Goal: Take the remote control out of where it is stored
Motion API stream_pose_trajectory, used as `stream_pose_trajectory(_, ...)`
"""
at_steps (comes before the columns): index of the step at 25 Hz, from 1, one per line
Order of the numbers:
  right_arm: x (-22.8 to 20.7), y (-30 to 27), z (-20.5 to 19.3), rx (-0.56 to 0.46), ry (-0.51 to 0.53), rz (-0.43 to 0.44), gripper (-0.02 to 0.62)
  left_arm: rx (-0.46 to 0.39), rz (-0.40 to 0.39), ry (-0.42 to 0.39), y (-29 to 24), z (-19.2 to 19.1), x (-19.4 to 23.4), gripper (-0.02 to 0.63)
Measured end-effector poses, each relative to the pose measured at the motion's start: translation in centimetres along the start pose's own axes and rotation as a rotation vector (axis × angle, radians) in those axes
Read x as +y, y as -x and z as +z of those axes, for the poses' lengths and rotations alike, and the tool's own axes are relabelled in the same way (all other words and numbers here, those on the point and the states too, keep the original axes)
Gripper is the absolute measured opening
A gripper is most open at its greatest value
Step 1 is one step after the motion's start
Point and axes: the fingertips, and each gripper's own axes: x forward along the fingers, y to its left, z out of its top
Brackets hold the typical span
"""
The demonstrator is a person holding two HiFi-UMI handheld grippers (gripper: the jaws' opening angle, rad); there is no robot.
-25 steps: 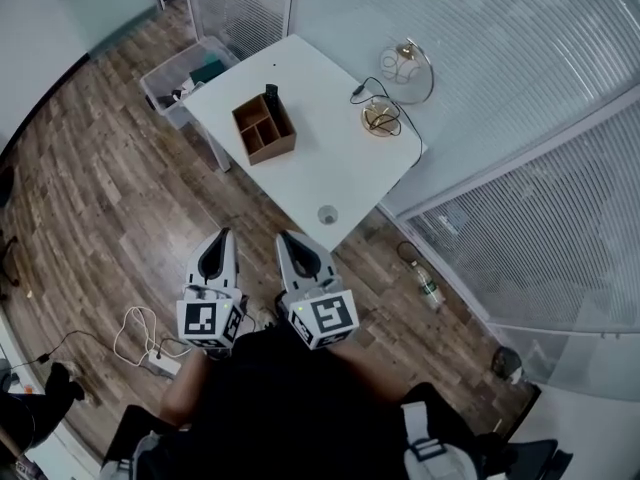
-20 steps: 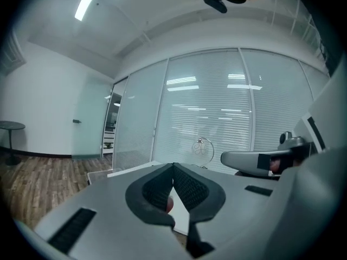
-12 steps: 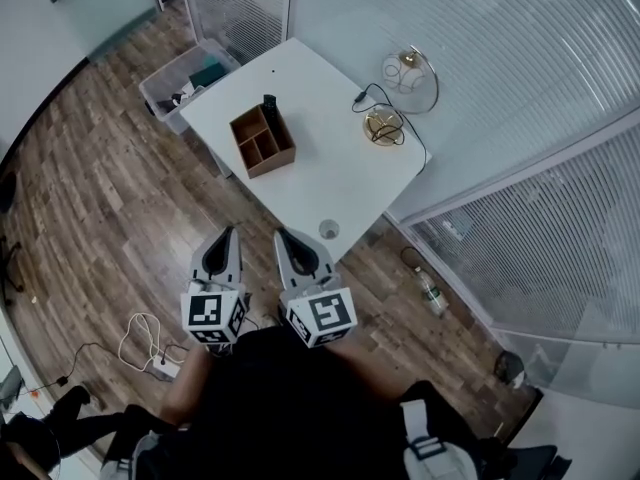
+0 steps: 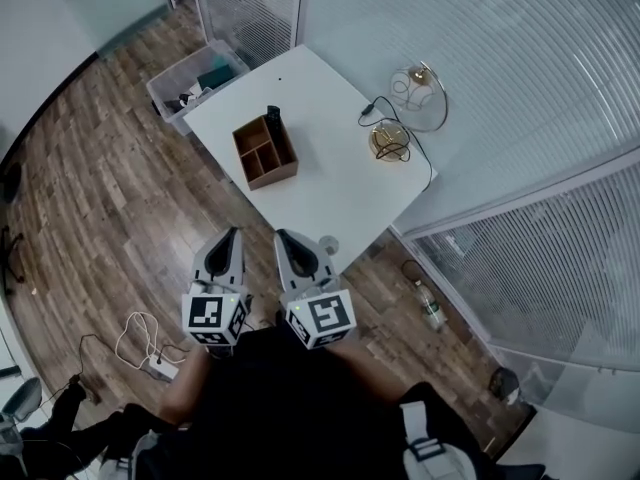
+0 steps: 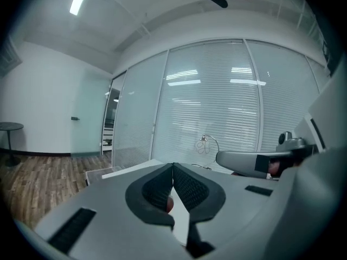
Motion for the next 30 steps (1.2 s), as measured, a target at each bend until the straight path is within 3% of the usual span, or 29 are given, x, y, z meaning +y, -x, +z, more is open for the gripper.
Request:
stream_pose_trajectory(7, -2.3, -1.0, -0.2, 0.004, -0.009, 0.036, 0.002, -0.006, 0.021, 0.003, -2.1, 0.3, -0.5, 0.008)
stream_pose_trajectory(16, -3.6, -3.4, -0.9, 0.036, -0.028, 0.021, 0.002, 0.010, 0.025, 0.007, -4.1, 0.1, 0.9, 0.008)
stream_pose_trajectory(30, -2.8, -10.5, -0.6, 0.031, -0.017, -0.098, 0.002, 0.007, -0.092, 0.000, -8.8, 2.6, 7.5, 0.008)
